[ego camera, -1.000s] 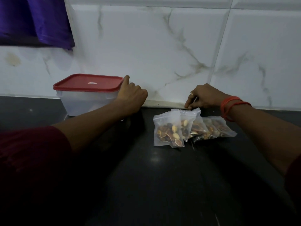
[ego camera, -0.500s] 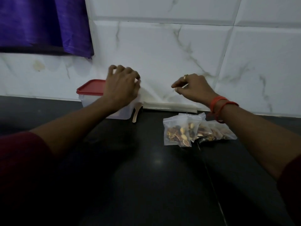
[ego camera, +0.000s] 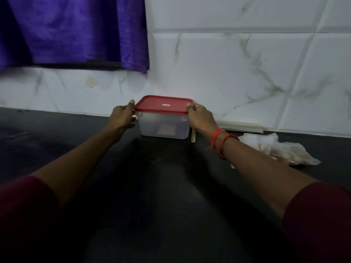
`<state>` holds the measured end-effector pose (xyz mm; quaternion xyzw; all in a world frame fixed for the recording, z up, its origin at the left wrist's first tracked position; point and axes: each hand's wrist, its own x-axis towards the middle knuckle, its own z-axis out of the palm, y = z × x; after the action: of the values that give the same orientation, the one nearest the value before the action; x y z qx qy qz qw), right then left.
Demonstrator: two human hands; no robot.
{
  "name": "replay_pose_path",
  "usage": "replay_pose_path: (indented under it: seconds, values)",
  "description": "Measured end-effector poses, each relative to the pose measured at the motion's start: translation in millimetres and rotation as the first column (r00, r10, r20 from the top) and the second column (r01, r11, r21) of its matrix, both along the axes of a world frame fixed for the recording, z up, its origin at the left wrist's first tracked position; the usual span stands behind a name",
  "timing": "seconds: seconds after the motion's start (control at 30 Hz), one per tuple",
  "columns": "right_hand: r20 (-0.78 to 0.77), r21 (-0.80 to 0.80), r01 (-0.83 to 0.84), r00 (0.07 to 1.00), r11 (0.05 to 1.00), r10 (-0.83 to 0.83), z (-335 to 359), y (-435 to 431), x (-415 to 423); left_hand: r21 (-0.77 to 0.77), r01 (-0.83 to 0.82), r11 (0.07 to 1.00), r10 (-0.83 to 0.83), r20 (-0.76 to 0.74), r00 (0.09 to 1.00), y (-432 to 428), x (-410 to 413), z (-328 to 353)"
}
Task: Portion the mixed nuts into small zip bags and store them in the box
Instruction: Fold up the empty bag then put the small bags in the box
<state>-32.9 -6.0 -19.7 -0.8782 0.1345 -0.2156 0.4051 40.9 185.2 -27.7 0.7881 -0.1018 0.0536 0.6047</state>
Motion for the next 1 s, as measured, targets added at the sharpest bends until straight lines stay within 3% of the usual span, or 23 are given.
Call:
replay_pose_path:
  seconds: [0.07,0.27,0.37,0.53,0.8,1.0]
  values:
    - [0.003,0.031,0.021,1.0,0.999,-0.021,1.0,6.3,-2.9,-0.071,0.066,0.995,-0.071,-0.058,0.996,2.4,-4.2,2.1]
    - [0.096,0.003,-0.009,0.995,1.0,0.009,25.5,11.5,-40.6,-0.097,0.075,0.992,-0.073,0.022,0.997,27.0,-34.6,23.1]
    - [0.122,0.043,-0.014,0.992,0.999,0.009,31.3,7.2,-78.1,-0.113,0.101,0.988,-0.091,0.086,0.992,31.7,-65.6,35.8]
    - [0.164,0.094,0.005,0.986,0.996,-0.02,34.9,4.1,-157.7,-0.141,0.153,0.978,-0.146,0.055,0.988,39.2,-139.7,43.5]
    - [0.133,0.131,-0.007,0.991,0.991,-0.011,16.1,-3.2,-274.5,-0.257,0.319,0.912,-0.33,0.003,0.944,49.8,-243.9,20.8]
    - [0.11,0.163,0.024,0.993,0.986,-0.042,-8.9,-7.7,-317.3,-0.262,0.348,0.9,-0.367,-0.024,0.93,52.0,-280.5,0.3]
